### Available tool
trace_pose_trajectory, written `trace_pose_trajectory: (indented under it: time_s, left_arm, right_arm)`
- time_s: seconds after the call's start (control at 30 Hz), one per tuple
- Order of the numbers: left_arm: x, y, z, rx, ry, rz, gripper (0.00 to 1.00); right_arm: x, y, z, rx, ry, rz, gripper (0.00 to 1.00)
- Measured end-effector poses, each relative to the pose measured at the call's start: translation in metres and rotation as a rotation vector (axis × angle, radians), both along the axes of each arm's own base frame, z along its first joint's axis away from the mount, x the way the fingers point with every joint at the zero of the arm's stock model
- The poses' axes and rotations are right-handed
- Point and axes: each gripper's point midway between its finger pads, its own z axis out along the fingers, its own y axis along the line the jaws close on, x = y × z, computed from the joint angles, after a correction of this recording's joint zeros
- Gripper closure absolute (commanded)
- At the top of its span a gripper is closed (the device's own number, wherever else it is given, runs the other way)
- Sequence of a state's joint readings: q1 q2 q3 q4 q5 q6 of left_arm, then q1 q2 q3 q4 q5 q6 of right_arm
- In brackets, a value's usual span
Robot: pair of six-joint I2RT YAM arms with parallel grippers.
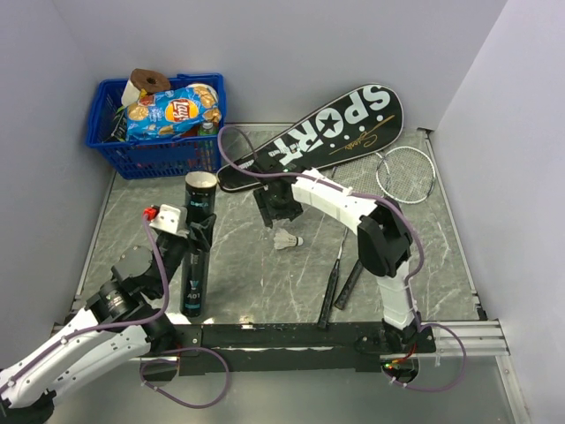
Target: Pack up the badminton gear
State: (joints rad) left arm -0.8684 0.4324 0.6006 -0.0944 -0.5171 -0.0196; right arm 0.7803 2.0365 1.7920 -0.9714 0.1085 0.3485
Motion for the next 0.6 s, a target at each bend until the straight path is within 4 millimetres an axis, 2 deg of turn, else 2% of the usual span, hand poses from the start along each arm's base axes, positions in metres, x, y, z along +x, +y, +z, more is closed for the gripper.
trace_pose_trajectory:
  time_s: [0.5, 0.6]
  left_arm:
    - [0.003, 0.012, 0.002, -0.034, 0.004, 0.059, 0.99]
    - [0.004, 0.013, 0.002, -0.035, 0.004, 0.062, 0.99]
  right_arm:
    - [-0.003, -0.015, -0.030, -0.186, 0.043, 0.027, 0.36]
    - [-0.006, -0.017, -0.035, -0.215, 0.053, 0.036, 0.41]
